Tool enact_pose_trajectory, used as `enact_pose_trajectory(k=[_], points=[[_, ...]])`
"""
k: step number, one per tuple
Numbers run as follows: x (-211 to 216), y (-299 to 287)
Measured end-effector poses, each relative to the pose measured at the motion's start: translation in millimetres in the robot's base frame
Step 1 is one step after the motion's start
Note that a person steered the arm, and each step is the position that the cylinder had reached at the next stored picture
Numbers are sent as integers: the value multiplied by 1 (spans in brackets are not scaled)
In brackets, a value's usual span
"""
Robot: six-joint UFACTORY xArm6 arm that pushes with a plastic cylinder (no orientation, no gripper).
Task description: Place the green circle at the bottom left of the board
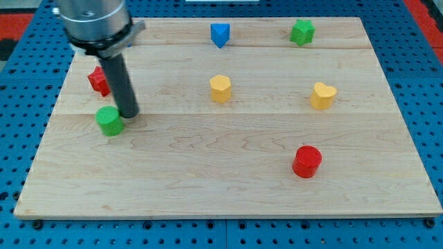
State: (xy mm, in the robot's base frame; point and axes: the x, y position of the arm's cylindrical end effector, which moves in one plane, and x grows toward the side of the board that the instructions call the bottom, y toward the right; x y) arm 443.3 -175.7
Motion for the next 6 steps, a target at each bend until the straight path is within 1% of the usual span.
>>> enact_pose_trajectory(k=[1,2,3,4,5,6], points=[[34,-57],[71,-62],[30,-62],[42,-129],[44,-129],[57,-129]])
